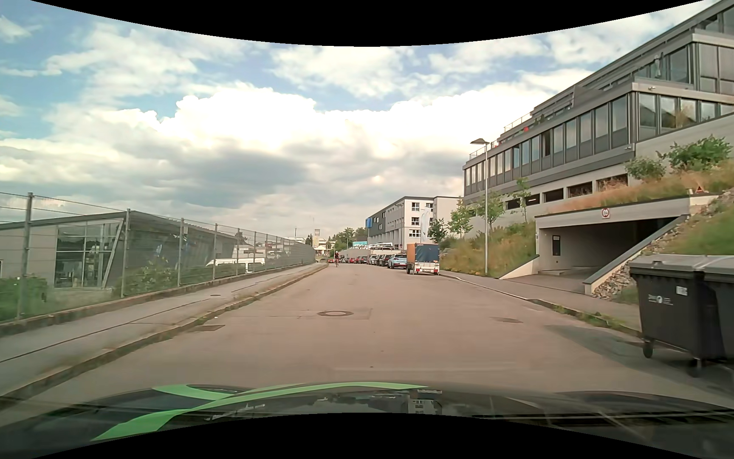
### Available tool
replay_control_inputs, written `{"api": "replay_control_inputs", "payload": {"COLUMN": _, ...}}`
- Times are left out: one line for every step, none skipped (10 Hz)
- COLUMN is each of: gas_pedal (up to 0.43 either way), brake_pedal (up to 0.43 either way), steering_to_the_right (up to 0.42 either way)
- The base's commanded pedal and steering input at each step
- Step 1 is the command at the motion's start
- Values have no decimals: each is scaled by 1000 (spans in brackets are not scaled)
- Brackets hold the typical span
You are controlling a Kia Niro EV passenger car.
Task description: Follow the waypoints while adhering to traffic rules and regulations
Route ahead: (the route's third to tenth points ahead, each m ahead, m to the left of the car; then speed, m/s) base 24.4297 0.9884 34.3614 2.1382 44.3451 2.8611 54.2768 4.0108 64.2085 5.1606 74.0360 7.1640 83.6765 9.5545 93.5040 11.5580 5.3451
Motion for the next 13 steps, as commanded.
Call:
{"api": "replay_control_inputs", "payload": {"gas_pedal": 130, "brake_pedal": 0, "steering_to_the_right": -13}}
{"api": "replay_control_inputs", "payload": {"gas_pedal": 130, "brake_pedal": 0, "steering_to_the_right": -13}}
{"api": "replay_control_inputs", "payload": {"gas_pedal": 130, "brake_pedal": 0, "steering_to_the_right": -14}}
{"api": "replay_control_inputs", "payload": {"gas_pedal": 130, "brake_pedal": 0, "steering_to_the_right": -14}}
{"api": "replay_control_inputs", "payload": {"gas_pedal": 130, "brake_pedal": 0, "steering_to_the_right": -14}}
{"api": "replay_control_inputs", "payload": {"gas_pedal": 130, "brake_pedal": 0, "steering_to_the_right": -14}}
{"api": "replay_control_inputs", "payload": {"gas_pedal": 130, "brake_pedal": 0, "steering_to_the_right": -14}}
{"api": "replay_control_inputs", "payload": {"gas_pedal": 130, "brake_pedal": 0, "steering_to_the_right": -15}}
{"api": "replay_control_inputs", "payload": {"gas_pedal": 130, "brake_pedal": 0, "steering_to_the_right": -15}}
{"api": "replay_control_inputs", "payload": {"gas_pedal": 130, "brake_pedal": 0, "steering_to_the_right": -15}}
{"api": "replay_control_inputs", "payload": {"gas_pedal": 130, "brake_pedal": 0, "steering_to_the_right": -15}}
{"api": "replay_control_inputs", "payload": {"gas_pedal": 130, "brake_pedal": 0, "steering_to_the_right": -16}}
{"api": "replay_control_inputs", "payload": {"gas_pedal": 130, "brake_pedal": 0, "steering_to_the_right": -16}}
